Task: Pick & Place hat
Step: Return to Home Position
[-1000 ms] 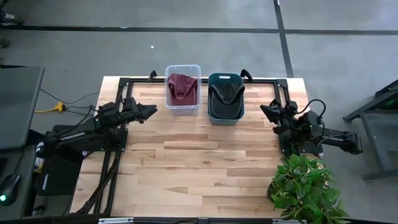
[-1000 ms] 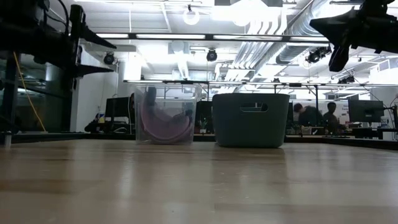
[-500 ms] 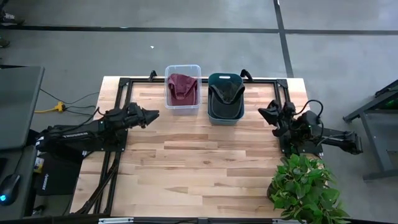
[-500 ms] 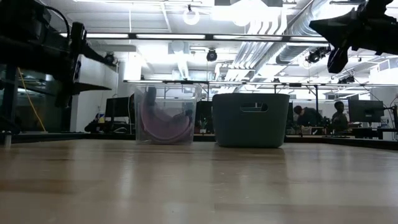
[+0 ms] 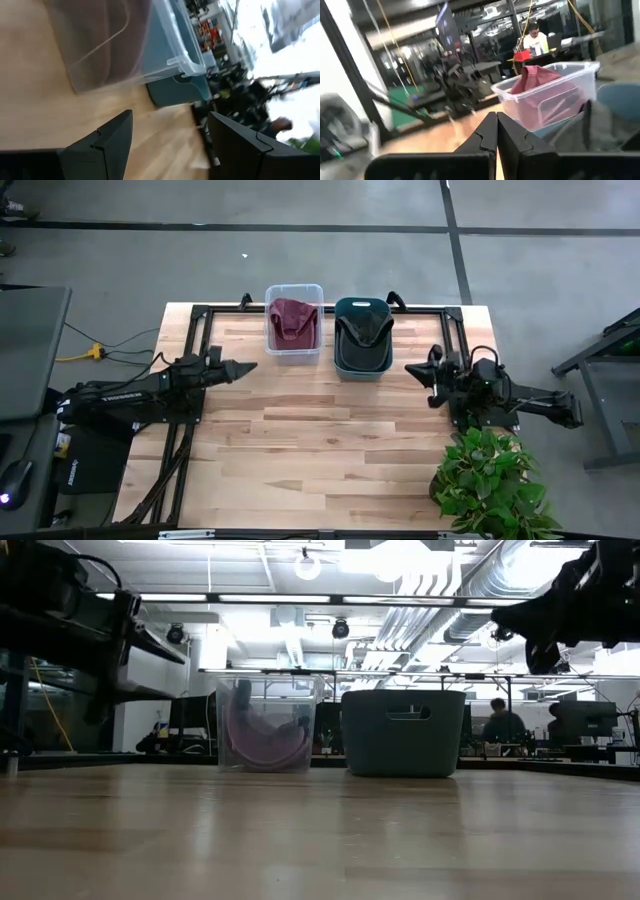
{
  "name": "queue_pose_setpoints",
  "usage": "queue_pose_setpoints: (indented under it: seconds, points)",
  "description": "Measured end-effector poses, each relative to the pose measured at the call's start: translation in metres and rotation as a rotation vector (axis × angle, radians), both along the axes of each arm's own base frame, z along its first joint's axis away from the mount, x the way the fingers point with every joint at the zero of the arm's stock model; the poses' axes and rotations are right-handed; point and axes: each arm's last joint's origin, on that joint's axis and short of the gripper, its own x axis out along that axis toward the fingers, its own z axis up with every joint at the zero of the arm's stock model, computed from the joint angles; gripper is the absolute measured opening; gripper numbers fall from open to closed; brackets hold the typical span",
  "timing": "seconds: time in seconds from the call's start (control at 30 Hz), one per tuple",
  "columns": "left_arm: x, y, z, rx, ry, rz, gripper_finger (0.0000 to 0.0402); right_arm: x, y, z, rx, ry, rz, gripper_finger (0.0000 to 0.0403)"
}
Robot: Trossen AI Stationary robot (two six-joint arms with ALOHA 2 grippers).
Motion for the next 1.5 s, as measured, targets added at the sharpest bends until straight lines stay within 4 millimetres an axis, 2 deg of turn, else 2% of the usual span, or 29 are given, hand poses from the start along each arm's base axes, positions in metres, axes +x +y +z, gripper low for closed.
queue_pose_setpoints:
  seconds: [0.17,0.3,0.6,1.5]
  points:
    - [0.000,0.000,0.000,0.179,0.079,-0.032,0.0241,0.001,0.000,-0.005,-0.242,0.102,-0.033,0.0000]
    - [0.000,0.000,0.000,0.303,0.135,-0.043,0.0241,0.001,-0.001,-0.008,-0.290,0.149,-0.046,0.0000]
    - [0.000,0.000,-0.001,0.305,0.136,-0.063,0.0241,0.001,0.000,-0.013,-0.284,0.201,-0.034,0.0000]
    - [0.000,0.000,-0.001,0.304,0.136,-0.065,0.0241,0.001,-0.001,-0.012,-0.285,0.193,-0.039,0.0000]
